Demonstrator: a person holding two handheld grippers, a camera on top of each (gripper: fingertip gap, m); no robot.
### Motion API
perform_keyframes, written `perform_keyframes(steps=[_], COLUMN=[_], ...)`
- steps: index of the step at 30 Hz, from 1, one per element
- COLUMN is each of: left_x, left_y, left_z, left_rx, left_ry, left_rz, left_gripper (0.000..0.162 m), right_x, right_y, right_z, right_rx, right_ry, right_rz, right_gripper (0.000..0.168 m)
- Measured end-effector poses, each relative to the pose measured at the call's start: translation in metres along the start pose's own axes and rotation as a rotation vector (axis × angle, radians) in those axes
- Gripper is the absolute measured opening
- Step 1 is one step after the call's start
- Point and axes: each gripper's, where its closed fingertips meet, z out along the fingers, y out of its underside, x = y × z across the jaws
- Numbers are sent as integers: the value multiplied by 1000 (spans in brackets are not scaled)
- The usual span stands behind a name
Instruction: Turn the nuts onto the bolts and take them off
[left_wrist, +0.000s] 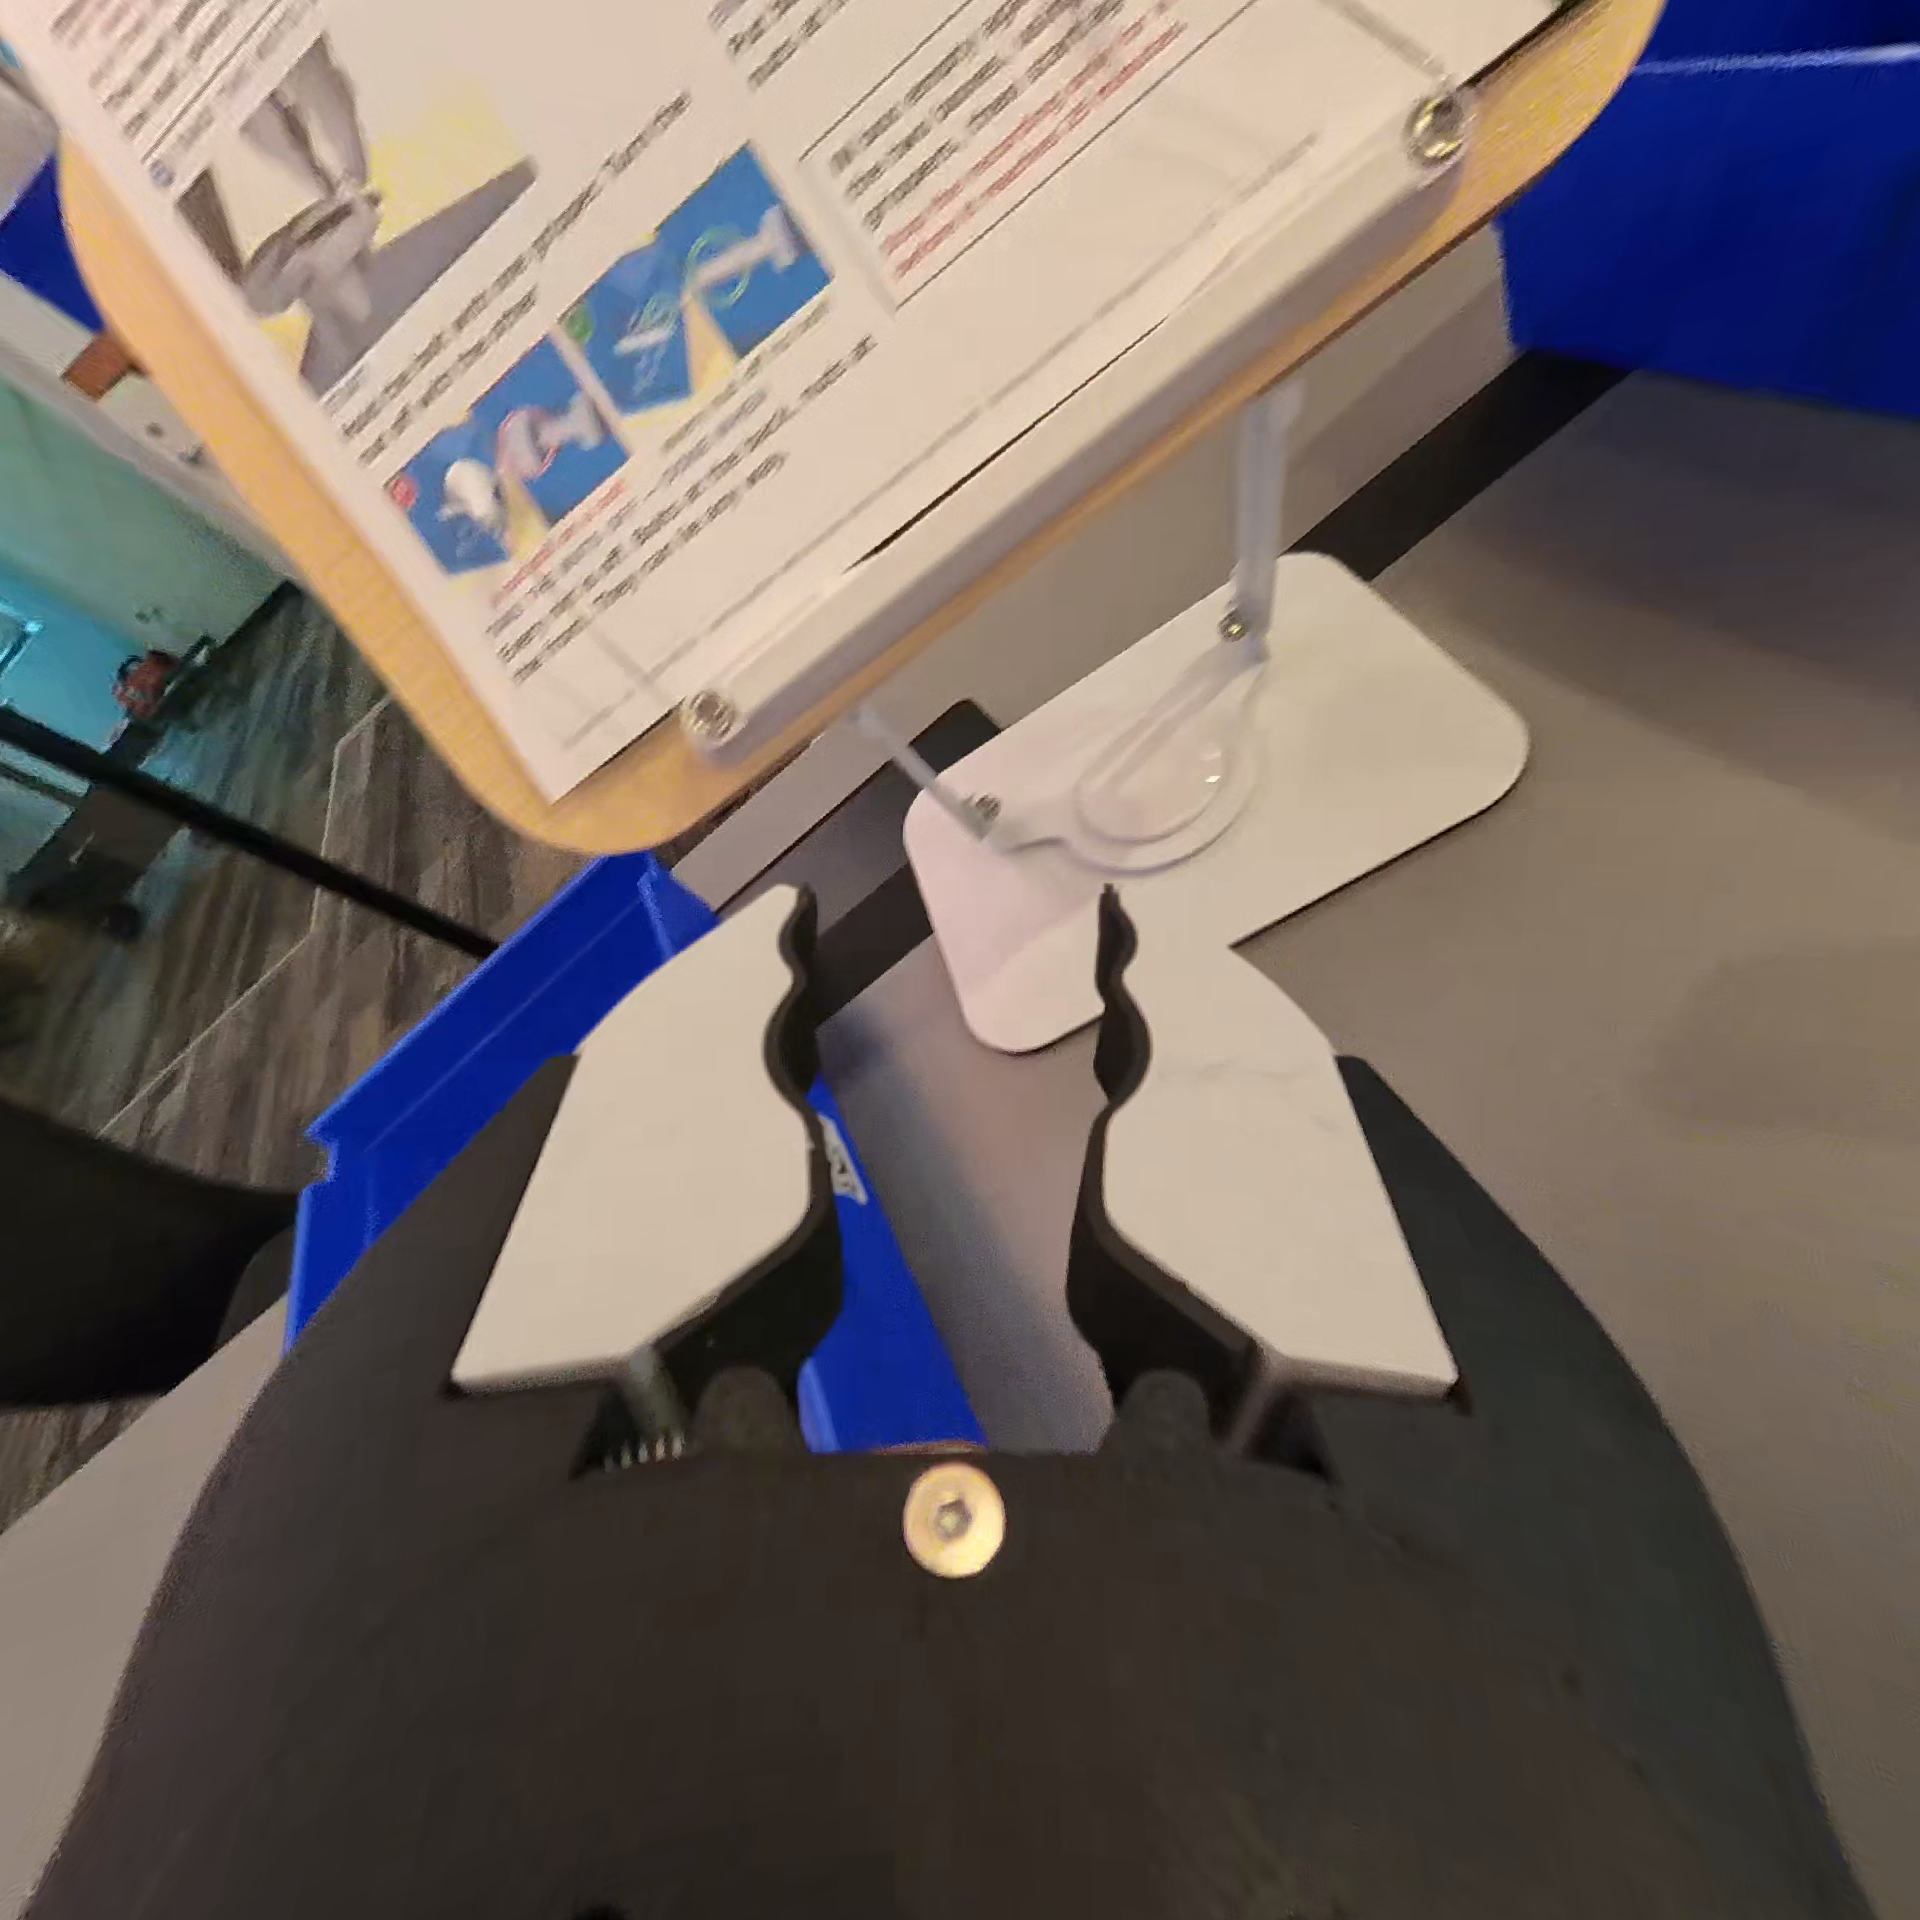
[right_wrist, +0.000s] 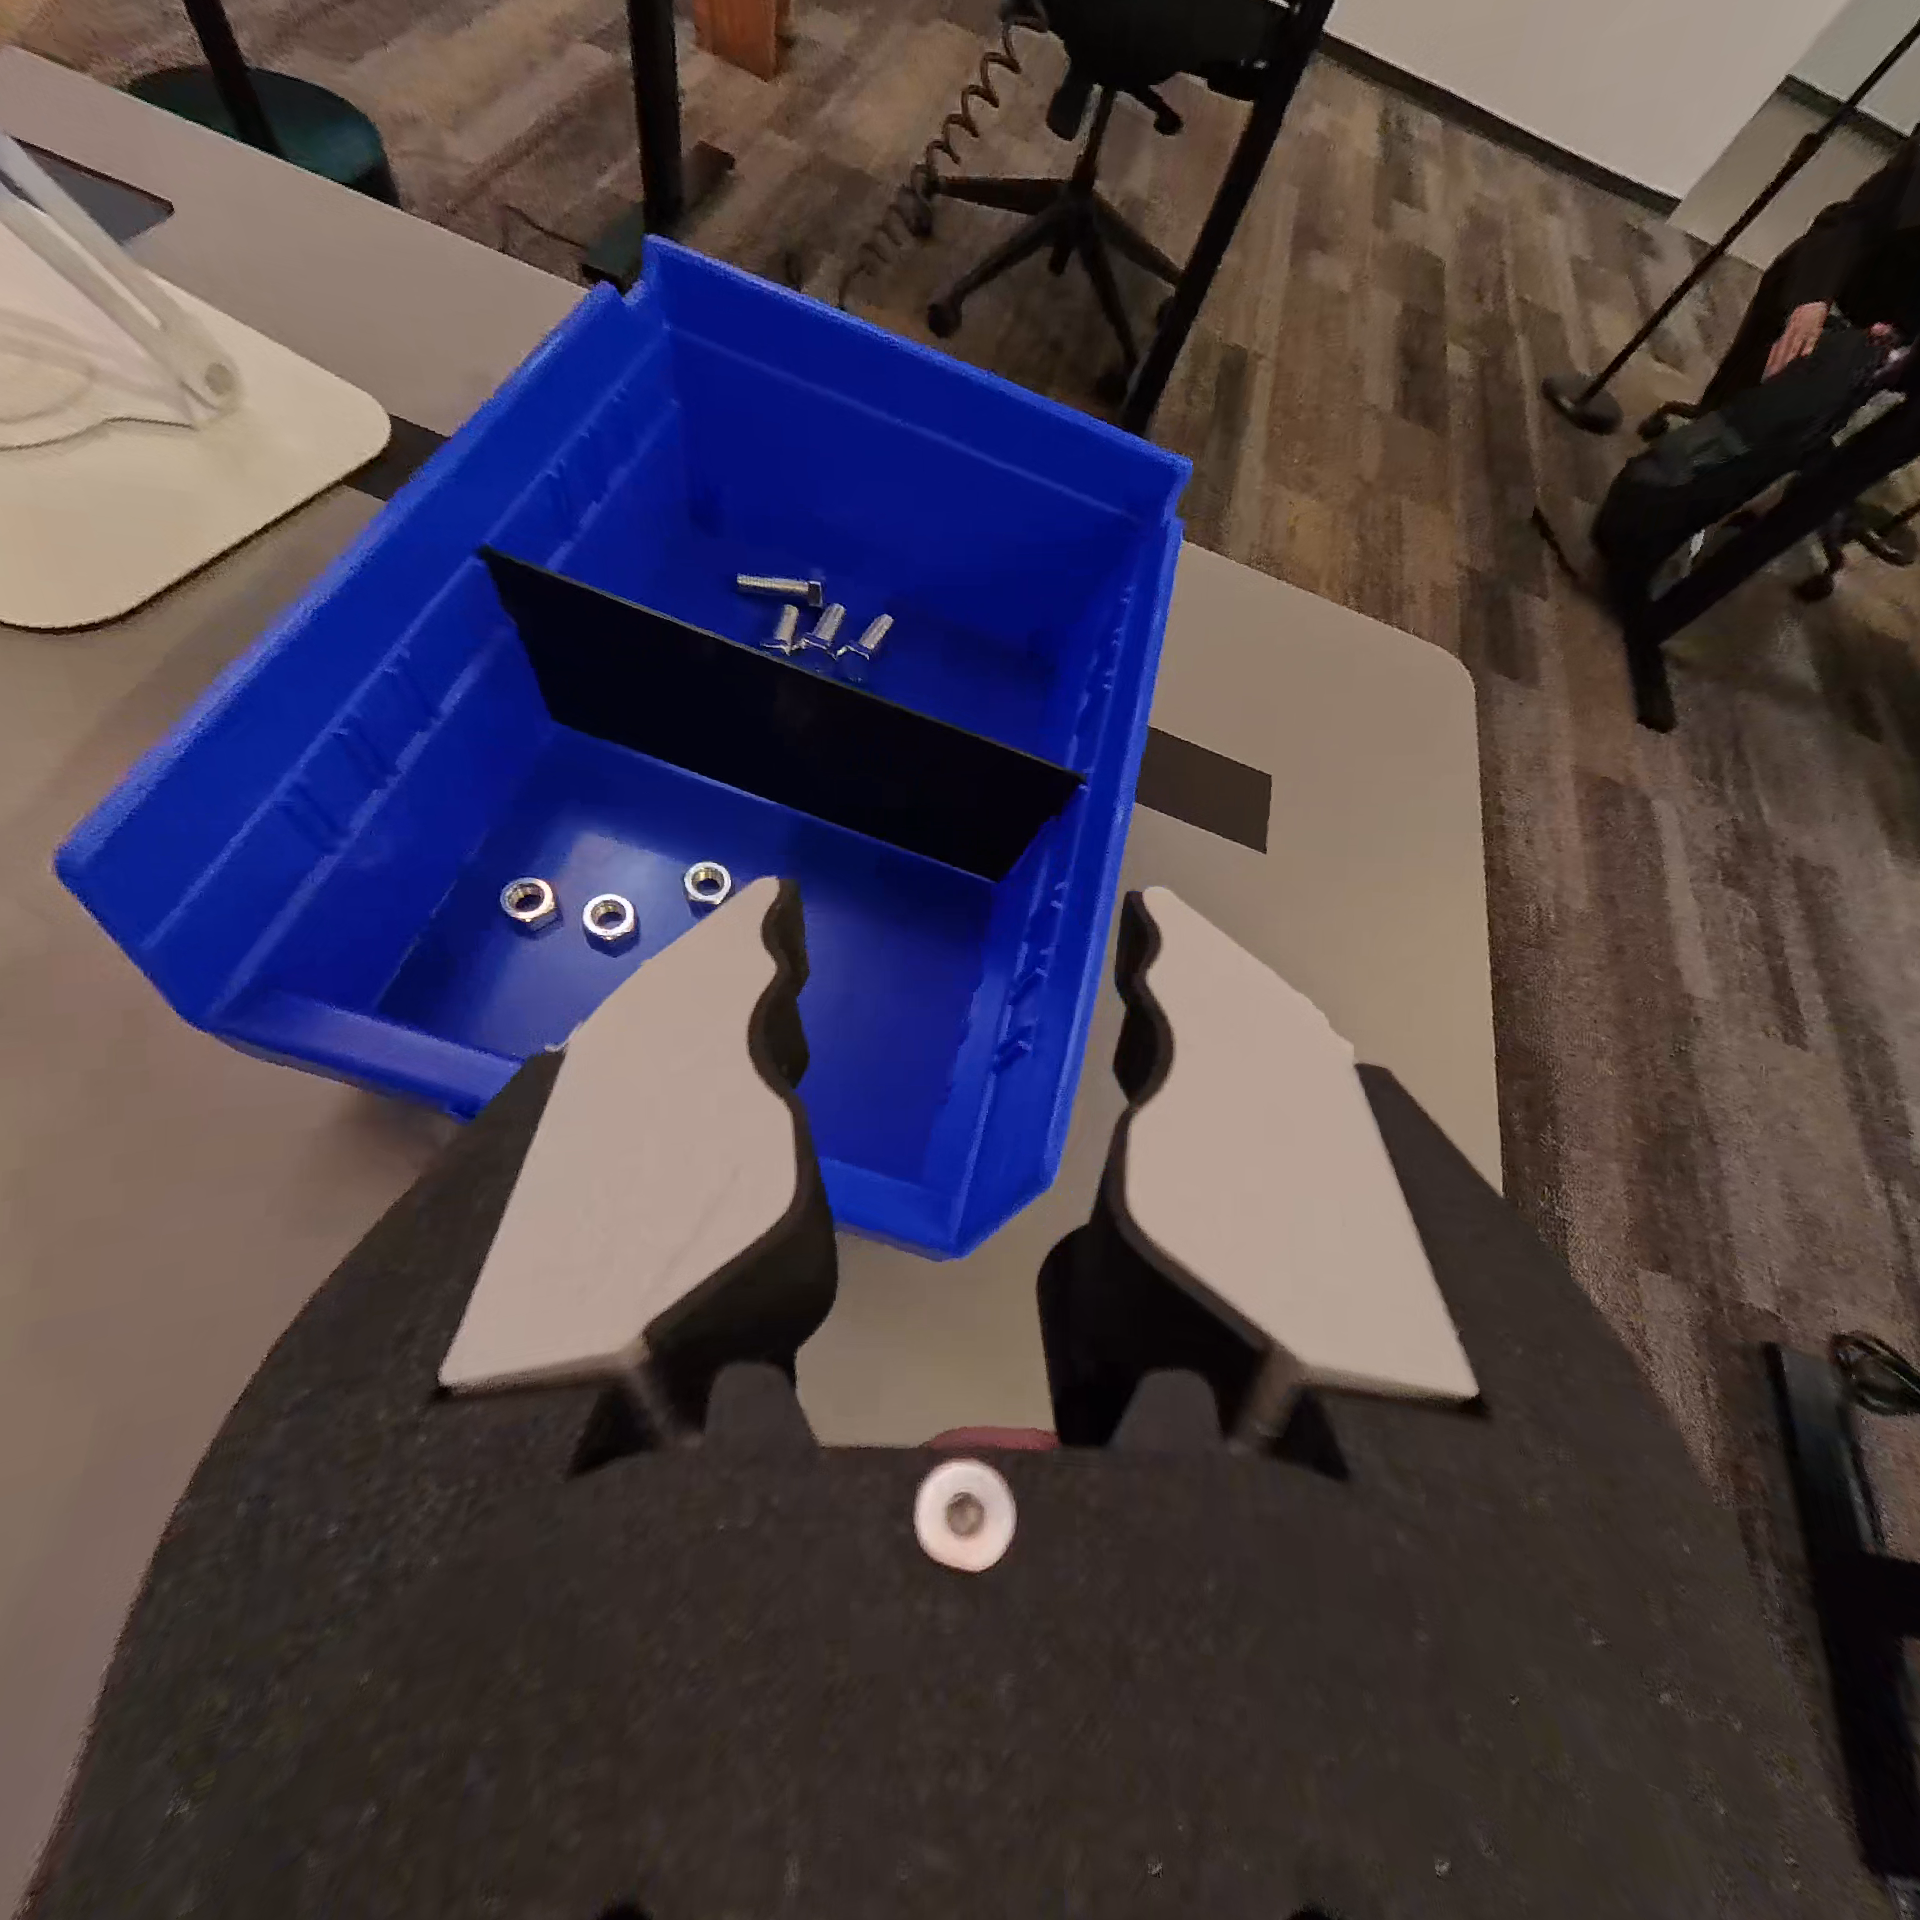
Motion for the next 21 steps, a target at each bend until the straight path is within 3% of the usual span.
perform_keyframes(steps=[16, 21], left_x=[-54, -107], left_y=[59, 91], left_z=[-41, -64], left_rx=[-101, -129], left_ry=[-133, -235], left_rz=[-34, -124], left_gripper=[52, 58], right_x=[4, 19], right_y=[16, 34], right_z=[3, 3], right_rx=[-40, -69], right_ry=[48, 96], right_rz=[45, 60], right_gripper=[59, 62])
